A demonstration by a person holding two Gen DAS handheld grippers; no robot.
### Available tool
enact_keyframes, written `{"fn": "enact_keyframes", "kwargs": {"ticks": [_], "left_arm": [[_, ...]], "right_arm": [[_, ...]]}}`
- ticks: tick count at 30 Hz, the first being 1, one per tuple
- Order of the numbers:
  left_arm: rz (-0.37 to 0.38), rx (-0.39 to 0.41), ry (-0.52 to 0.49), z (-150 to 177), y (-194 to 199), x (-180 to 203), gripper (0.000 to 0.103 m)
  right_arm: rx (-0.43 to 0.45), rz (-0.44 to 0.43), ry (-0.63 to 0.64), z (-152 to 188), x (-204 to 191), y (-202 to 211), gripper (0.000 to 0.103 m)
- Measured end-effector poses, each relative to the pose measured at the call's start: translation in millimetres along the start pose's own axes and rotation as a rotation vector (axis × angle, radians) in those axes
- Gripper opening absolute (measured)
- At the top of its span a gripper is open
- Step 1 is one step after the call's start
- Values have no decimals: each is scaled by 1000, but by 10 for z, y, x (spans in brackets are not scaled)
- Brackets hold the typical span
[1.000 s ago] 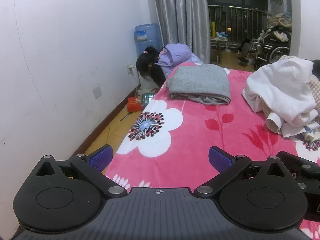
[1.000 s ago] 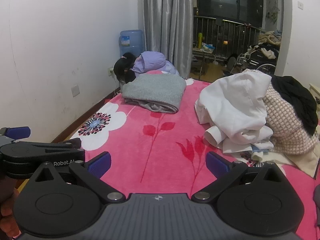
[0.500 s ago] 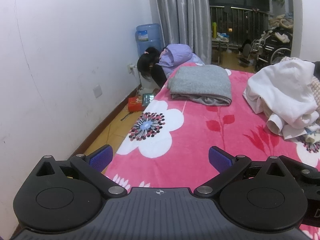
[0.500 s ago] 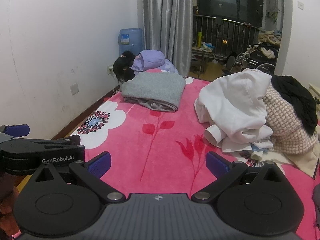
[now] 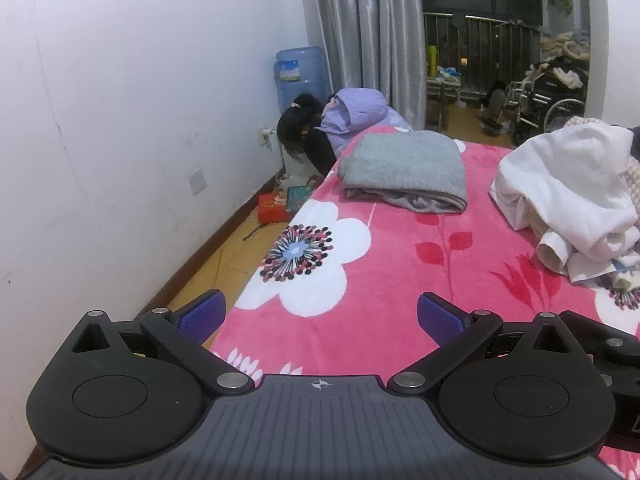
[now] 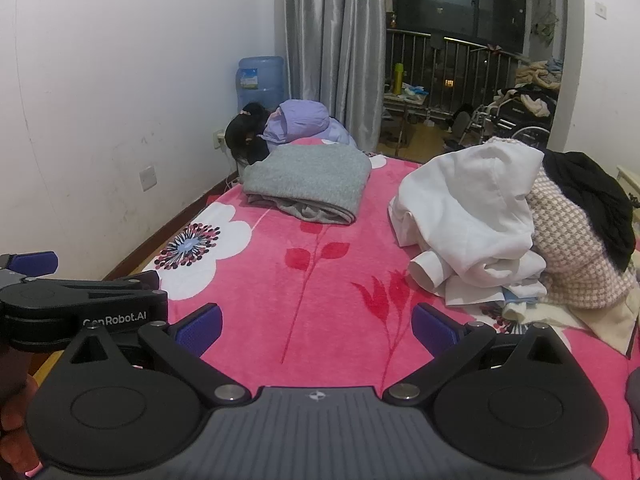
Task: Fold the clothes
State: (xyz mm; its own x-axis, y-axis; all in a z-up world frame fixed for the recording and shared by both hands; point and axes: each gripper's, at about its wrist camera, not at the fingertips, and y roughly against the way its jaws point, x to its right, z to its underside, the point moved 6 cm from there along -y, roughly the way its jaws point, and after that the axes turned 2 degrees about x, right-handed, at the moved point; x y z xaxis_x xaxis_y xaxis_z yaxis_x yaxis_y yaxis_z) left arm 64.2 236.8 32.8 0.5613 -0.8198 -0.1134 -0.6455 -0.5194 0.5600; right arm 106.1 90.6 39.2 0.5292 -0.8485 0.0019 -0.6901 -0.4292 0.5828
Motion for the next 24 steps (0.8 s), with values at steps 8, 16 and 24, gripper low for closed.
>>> {"fn": "enact_keyframes", "kwargs": {"ticks": [8,16,24], "left_arm": [[0,-8,7,9,-30,-40,103],[-7,-9,13,1,-46,-82,103],[-3,-10,11,-12,-59,-75,103]], "right_arm": [[-12,6,0,9,-7,-37,103],[-21,5,1,26,-21,-63,103],[-25,6,0,34,-18,-59,103]]}}
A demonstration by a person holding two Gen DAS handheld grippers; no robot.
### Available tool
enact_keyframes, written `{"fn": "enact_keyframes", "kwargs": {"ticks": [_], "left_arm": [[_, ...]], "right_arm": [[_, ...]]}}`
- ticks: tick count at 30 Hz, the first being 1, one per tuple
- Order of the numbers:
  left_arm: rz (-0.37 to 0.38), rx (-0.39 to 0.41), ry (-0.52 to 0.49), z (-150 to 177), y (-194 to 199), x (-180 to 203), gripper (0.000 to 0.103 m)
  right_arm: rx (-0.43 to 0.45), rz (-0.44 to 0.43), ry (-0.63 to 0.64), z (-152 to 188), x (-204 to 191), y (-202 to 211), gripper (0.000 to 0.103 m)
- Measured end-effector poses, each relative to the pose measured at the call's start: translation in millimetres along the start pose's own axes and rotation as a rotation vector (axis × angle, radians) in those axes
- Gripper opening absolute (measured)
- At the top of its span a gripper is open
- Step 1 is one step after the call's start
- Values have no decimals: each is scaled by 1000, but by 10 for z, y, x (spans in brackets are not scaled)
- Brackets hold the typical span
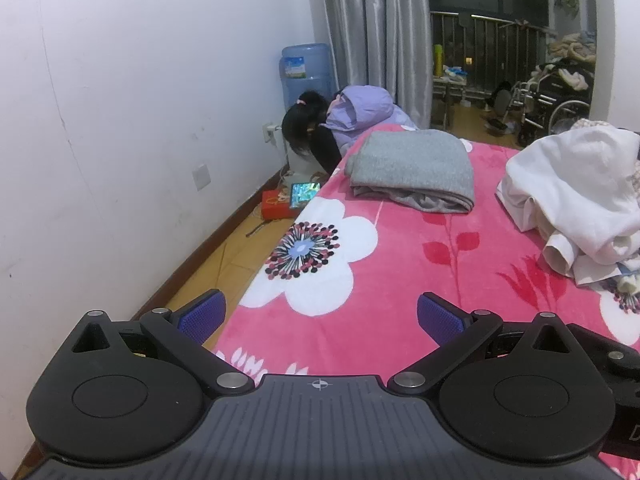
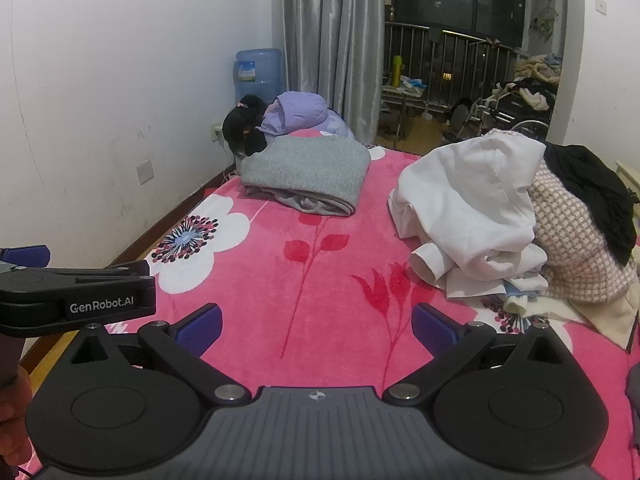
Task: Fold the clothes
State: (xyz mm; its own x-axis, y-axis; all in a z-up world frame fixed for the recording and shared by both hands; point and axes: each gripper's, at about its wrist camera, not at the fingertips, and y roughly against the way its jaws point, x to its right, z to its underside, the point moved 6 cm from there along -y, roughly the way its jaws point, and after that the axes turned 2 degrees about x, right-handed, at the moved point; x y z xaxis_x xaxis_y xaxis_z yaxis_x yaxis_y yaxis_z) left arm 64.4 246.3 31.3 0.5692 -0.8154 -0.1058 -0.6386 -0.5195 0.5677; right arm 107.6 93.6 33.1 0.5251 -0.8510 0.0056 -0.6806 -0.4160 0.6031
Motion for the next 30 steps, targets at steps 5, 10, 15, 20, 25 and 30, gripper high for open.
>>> {"fn": "enact_keyframes", "kwargs": {"ticks": [5,10,15,20,25,30], "left_arm": [[1,-1,-3,4,10,2,103],[-1,-1,-1,-6,17,-7,103],[-3,-1,0,-8,8,-11,103],[-5,-1,2,-11,-1,-15,103],[-5,2,-3,-17,1,-12,103],[-7,2,-3,-15,-6,-25,103]], "right_arm": [[-2,2,-1,-1,-3,1,103],[-1,3,-5,-5,-4,5,103],[-2,1,-4,-1,0,1,103],[-3,1,-5,-2,-1,-5,103],[-4,3,-11,0,1,-7,103],[-7,1,-11,4,-4,-14,103]]}}
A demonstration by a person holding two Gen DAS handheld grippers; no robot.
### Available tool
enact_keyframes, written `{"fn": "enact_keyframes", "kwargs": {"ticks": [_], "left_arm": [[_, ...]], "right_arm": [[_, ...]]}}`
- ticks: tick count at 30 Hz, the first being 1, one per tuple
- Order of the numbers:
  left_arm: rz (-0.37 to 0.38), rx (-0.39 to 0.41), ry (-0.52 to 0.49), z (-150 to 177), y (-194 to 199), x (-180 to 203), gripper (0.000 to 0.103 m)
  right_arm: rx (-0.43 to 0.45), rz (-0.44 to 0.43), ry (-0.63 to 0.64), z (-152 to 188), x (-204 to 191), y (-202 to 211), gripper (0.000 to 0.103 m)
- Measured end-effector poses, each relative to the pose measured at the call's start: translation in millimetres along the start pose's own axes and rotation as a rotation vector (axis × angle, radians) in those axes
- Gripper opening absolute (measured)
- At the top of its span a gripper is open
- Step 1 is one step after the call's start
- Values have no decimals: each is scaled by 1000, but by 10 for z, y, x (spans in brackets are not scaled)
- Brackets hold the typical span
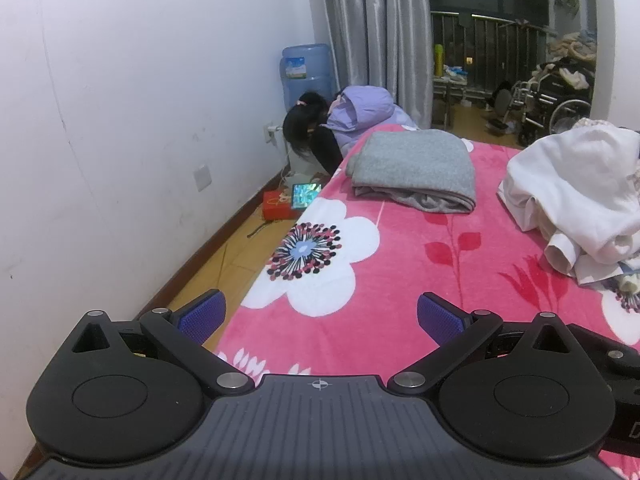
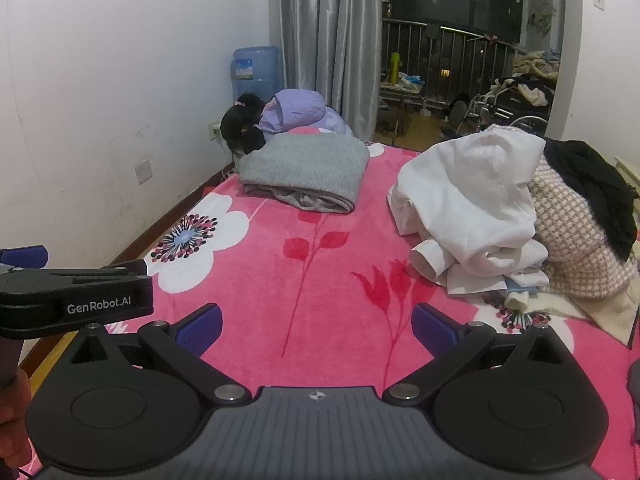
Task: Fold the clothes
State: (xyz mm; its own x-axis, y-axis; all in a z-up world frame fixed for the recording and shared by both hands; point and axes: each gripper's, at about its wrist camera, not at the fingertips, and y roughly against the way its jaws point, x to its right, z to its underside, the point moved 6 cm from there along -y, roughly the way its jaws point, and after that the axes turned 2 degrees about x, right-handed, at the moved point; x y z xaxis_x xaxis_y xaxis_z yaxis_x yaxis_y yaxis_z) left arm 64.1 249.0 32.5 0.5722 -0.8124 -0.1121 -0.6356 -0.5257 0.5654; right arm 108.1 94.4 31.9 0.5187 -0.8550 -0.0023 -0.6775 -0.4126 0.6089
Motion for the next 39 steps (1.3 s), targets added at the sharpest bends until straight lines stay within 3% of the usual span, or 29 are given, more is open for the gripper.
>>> {"fn": "enact_keyframes", "kwargs": {"ticks": [39], "left_arm": [[-6,-8,1,11,-19,-9,103]], "right_arm": [[-19,1,1,21,-31,-47,103]]}}
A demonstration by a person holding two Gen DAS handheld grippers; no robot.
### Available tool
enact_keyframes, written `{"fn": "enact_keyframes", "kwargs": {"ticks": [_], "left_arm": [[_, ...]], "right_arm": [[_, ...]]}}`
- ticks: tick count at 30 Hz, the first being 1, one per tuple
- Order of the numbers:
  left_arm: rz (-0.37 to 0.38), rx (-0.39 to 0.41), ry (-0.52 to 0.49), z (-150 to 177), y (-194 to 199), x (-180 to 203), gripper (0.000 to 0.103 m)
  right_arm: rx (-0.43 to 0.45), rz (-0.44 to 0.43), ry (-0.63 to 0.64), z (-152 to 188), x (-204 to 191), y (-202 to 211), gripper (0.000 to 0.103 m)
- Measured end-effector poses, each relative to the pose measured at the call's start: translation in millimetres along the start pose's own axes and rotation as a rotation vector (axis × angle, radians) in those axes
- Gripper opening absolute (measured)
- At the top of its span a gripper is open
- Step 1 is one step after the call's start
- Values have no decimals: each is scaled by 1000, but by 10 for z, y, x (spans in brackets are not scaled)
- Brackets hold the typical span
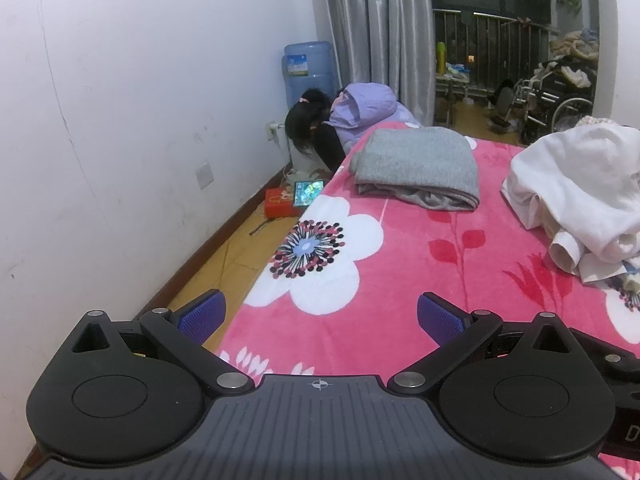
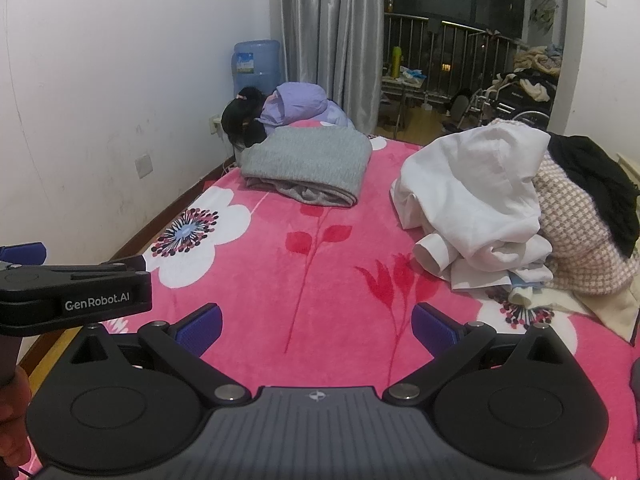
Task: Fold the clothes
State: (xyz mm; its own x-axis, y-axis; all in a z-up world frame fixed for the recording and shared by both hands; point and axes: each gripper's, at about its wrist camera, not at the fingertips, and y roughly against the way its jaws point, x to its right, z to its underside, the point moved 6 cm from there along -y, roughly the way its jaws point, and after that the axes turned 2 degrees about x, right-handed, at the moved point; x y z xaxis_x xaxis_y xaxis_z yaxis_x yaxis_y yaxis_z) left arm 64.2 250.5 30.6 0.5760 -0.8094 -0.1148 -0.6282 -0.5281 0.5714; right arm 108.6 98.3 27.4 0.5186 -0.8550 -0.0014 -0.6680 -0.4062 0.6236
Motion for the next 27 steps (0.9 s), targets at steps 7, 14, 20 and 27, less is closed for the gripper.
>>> {"fn": "enact_keyframes", "kwargs": {"ticks": [7,14,20,27], "left_arm": [[-2,1,0,-10,1,-3,103],[-6,1,2,-10,-2,-1,103],[-8,3,4,-23,-3,-4,103],[-9,-1,2,-17,-23,-1,103]], "right_arm": [[0,1,4,-5,-9,-5,103],[0,0,2,-6,-1,-10,103],[0,1,0,-10,3,-12,103],[-3,-2,0,-2,3,-12,103]]}}
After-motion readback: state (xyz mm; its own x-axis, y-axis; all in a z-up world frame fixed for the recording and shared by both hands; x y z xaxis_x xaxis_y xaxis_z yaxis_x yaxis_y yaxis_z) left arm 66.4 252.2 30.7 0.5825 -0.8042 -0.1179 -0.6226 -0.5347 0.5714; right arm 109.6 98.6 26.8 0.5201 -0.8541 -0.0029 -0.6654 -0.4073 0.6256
